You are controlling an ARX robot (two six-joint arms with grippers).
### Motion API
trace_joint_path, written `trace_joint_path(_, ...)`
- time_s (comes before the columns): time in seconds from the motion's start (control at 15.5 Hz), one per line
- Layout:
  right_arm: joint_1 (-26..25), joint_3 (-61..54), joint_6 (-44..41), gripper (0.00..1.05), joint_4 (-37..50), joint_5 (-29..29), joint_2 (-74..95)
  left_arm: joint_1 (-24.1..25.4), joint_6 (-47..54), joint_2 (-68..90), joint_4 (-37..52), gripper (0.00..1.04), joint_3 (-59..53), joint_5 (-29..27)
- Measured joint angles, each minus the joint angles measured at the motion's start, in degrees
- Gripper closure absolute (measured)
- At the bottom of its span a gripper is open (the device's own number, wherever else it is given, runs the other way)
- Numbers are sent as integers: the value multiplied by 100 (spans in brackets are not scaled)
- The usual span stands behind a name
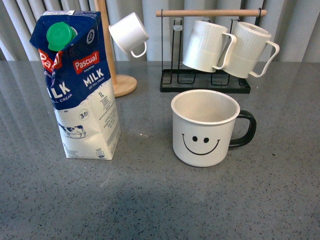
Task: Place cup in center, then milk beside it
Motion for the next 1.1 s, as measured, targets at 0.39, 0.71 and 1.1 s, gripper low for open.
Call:
trace_joint_path(0.39, 0, 0, 0, 7, 0, 0, 0, -859, -136, 3008, 1097, 7, 1523, -76)
trace_joint_path(0.71, 0, 0, 0, 7, 2, 0, 0, -728, -289, 3978, 1143, 7, 2133, -168)
trace_joint_path(1.1, 0, 0, 0, 7, 0, 0, 0, -699, -542, 4717, 1338, 33, 2461, -243)
